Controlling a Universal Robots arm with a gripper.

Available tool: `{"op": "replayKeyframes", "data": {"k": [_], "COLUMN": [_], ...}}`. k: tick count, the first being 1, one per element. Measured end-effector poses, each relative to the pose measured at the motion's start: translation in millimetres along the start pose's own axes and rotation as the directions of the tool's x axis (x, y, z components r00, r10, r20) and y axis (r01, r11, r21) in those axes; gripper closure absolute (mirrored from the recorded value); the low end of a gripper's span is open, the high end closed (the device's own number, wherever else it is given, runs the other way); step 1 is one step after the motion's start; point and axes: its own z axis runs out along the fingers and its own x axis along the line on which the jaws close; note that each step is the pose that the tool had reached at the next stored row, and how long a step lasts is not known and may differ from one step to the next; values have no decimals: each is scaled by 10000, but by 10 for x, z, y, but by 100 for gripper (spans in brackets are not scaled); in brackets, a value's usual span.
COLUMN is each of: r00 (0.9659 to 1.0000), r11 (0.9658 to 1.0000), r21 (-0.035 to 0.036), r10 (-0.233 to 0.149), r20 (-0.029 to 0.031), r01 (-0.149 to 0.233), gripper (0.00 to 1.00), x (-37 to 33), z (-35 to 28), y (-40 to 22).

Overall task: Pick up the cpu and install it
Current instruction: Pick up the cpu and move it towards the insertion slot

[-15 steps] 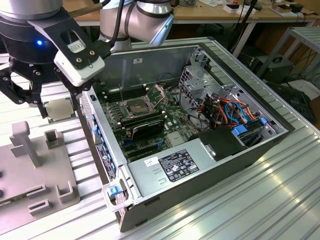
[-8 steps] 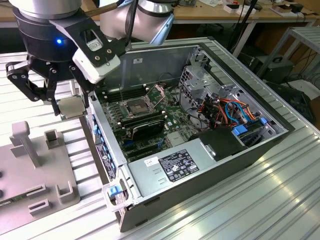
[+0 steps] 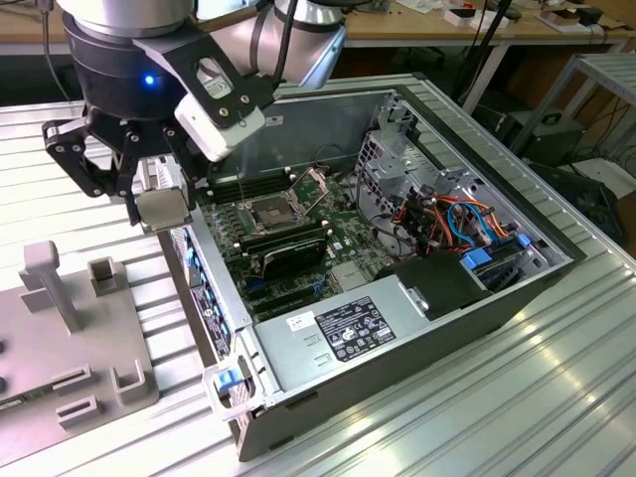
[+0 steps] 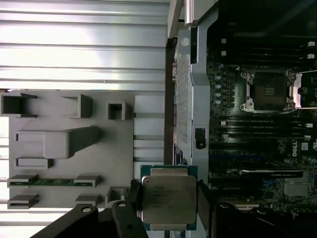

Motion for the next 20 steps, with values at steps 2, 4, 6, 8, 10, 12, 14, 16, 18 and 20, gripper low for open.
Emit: {"op": "replayKeyframes", "data": {"k": [2,4,6,8,10,12,14,16,18,20], "r00": [10000,10000,10000,10000,10000,10000,10000,10000,10000,10000], "r11": [10000,10000,10000,10000,10000,10000,10000,10000,10000,10000], "r21": [0,0,1,0,0,0,0,0,0,0], "r10": [-1,-2,-2,-1,-1,-1,-2,-1,-1,0], "r20": [0,0,0,0,0,1,-1,0,1,0], "r01": [1,2,2,1,1,1,2,1,1,0], "gripper": [45,45,45,45,45,45,45,45,45,45], "x": [-35,-80,-118,-180,-222,-260,-298,-333,-371,-409], "z": [1,2,3,4,5,6,7,8,9,10], "y": [-1,-2,-2,-3,-4,-4,-5,-5,-6,-6]}}
